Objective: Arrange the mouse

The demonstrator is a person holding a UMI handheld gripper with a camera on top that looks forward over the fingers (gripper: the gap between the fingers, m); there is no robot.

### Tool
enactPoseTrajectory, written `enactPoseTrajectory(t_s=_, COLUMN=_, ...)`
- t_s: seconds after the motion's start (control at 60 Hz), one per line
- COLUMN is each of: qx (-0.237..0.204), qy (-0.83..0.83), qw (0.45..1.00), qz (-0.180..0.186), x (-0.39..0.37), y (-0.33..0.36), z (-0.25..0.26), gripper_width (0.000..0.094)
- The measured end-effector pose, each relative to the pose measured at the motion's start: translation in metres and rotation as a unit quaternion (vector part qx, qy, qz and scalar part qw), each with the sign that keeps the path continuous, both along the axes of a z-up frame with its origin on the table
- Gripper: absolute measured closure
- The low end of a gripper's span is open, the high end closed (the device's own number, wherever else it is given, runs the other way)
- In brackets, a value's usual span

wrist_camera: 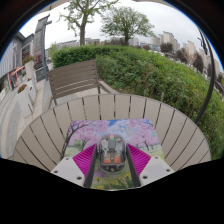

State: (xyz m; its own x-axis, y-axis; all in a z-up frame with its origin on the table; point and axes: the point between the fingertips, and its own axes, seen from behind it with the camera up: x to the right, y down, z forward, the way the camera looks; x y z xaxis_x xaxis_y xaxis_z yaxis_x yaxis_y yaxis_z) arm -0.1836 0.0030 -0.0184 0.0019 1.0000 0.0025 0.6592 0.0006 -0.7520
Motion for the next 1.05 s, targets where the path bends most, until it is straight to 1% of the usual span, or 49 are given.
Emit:
enactPoseTrajectory(t_s=0.017, qx=0.004, qy=-0.005, qw=1.0, qz=-0.001, x=0.003, y=0.001, z=0.0, gripper_width=0.031)
enactPoseTrajectory(t_s=0.05, qx=0.01, qy=-0.013, qw=1.0, qz=-0.007, x=0.007, y=0.002, z=0.002, gripper_width=0.0131)
enactPoseTrajectory(t_s=0.067, qx=0.011, qy=-0.012, qw=1.0, qz=-0.011, x=0.007, y=0.004, z=0.005, gripper_width=0.0068)
enactPoseTrajectory(t_s=0.1, qx=0.011, qy=-0.013, qw=1.0, qz=-0.02, x=0.014, y=0.005, z=0.015, gripper_width=0.0111)
enactPoseTrajectory(t_s=0.167, qx=0.008, qy=-0.022, qw=0.999, qz=-0.034, x=0.034, y=0.008, z=0.04, gripper_width=0.0084)
enactPoseTrajectory(t_s=0.233, qx=0.004, qy=-0.034, qw=0.998, qz=-0.047, x=0.066, y=0.01, z=0.07, gripper_width=0.0086)
enactPoseTrajectory(t_s=0.4, qx=0.007, qy=-0.042, qw=0.998, qz=-0.055, x=0.166, y=0.009, z=0.149, gripper_width=0.0086)
enactPoseTrajectory(t_s=0.483, qx=0.013, qy=-0.034, qw=0.998, qz=-0.057, x=0.211, y=0.008, z=0.178, gripper_width=0.0085)
enactPoseTrajectory(t_s=0.617, qx=0.021, qy=-0.041, qw=0.997, qz=-0.067, x=0.27, y=0.007, z=0.195, gripper_width=0.0089)
enactPoseTrajectory(t_s=0.683, qx=0.021, qy=-0.039, qw=0.996, qz=-0.079, x=0.285, y=0.007, z=0.197, gripper_width=0.0087)
enactPoseTrajectory(t_s=0.75, qx=0.019, qy=-0.041, qw=0.996, qz=-0.082, x=0.298, y=0.005, z=0.196, gripper_width=0.009)
enactPoseTrajectory(t_s=0.867, qx=0.034, qy=-0.051, qw=0.995, qz=-0.075, x=0.308, y=0.005, z=0.191, gripper_width=0.0094)
enactPoseTrajectory(t_s=0.983, qx=0.04, qy=-0.042, qw=0.996, qz=-0.069, x=0.304, y=-0.001, z=0.198, gripper_width=0.0092)
enactPoseTrajectory(t_s=1.05, qx=0.033, qy=-0.04, qw=0.996, qz=-0.072, x=0.303, y=-0.006, z=0.2, gripper_width=0.0094)
